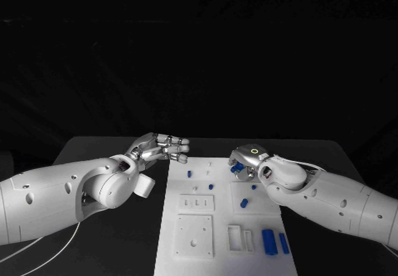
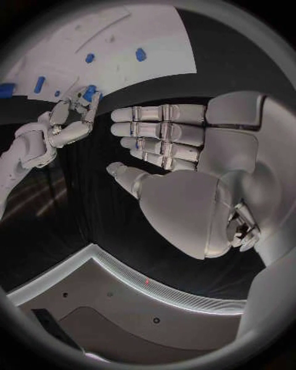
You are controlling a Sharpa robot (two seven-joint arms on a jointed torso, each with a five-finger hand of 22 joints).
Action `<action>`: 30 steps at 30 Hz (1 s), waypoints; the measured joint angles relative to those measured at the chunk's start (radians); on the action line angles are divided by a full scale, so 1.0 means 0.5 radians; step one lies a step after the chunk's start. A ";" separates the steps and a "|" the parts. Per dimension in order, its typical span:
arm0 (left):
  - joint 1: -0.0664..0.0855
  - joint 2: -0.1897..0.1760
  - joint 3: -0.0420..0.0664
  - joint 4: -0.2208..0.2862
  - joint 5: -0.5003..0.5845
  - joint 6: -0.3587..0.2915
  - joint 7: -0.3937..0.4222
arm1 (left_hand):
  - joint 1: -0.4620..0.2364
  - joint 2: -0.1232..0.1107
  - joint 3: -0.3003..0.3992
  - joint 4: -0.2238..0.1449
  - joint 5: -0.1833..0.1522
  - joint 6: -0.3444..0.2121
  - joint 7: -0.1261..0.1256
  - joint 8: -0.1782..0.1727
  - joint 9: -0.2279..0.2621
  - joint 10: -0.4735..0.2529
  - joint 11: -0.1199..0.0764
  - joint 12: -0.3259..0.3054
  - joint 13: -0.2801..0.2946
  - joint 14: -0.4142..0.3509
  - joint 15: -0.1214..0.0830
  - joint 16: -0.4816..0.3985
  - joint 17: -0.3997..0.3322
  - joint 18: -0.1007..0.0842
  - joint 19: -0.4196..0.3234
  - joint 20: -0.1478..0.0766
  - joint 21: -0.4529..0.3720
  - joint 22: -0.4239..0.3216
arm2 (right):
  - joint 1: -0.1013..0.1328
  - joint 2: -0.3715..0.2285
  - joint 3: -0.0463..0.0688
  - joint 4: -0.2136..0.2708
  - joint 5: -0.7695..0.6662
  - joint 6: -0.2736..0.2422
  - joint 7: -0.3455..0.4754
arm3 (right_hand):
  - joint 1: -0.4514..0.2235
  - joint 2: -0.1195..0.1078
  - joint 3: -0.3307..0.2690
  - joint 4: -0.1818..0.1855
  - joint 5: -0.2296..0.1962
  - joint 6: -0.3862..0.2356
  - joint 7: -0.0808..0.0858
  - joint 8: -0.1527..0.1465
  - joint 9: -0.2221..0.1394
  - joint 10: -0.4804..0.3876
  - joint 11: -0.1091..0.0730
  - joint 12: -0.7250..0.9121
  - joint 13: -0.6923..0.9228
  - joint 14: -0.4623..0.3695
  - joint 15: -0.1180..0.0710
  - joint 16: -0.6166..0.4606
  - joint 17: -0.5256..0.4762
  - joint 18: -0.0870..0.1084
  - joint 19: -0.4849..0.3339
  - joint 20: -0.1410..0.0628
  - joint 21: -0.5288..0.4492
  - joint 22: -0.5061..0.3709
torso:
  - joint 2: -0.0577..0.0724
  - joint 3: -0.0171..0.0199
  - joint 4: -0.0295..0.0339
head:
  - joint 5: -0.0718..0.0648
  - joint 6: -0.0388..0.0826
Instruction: Assemble the parts on the task board
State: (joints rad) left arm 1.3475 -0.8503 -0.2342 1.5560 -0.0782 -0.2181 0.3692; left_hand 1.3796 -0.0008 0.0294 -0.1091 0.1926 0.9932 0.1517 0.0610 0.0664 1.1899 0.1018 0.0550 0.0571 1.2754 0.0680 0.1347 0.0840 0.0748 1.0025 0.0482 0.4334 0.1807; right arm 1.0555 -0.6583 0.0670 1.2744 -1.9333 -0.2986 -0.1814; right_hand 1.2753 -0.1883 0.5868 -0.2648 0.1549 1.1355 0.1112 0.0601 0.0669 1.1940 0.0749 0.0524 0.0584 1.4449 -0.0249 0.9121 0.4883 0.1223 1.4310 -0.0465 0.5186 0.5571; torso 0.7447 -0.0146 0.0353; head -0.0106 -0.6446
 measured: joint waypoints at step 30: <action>0.000 0.001 -0.004 -0.007 -0.001 0.009 -0.011 | -0.009 0.009 -0.005 0.005 0.000 0.000 0.000 0.000 0.000 0.000 0.000 0.000 0.000 -0.007 0.007 0.000 0.000 0.000 0.000 0.000 0.000 -0.015 | -0.006 0.012 0.002 -0.025 -0.009 0.001 0.012 | -0.023 0.066 0.173 0.011 -0.040 0.189 -0.042 0.000 0.007 0.215 -0.050 0.002 0.001 -0.022 -0.037 0.019 0.008 -0.014 -0.025 -0.040 -0.025 0.165 | 0.019 -0.0010 0.005 | -0.005 -0.009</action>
State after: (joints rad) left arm 1.3474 -0.8498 -0.2363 1.5525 -0.0787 -0.2134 0.3640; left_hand 1.3749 0.0039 0.0269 -0.1066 0.1926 0.9932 0.1517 0.0610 0.0663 1.1899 0.1018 0.0550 0.0570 1.2717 0.0717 0.1347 0.0842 0.0748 1.0025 0.0482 0.4333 0.1733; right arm 1.0526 -0.6524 0.0679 1.2621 -1.9376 -0.2979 -0.1753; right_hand 1.2640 -0.1555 0.6731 -0.2591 0.1351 1.2301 0.0903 0.0600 0.0705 1.3016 0.0498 0.0533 0.0587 1.4341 -0.0436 0.9215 0.4924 0.1152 1.4187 -0.0667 0.5062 0.6399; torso 0.7543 -0.0151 0.0379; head -0.0131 -0.6493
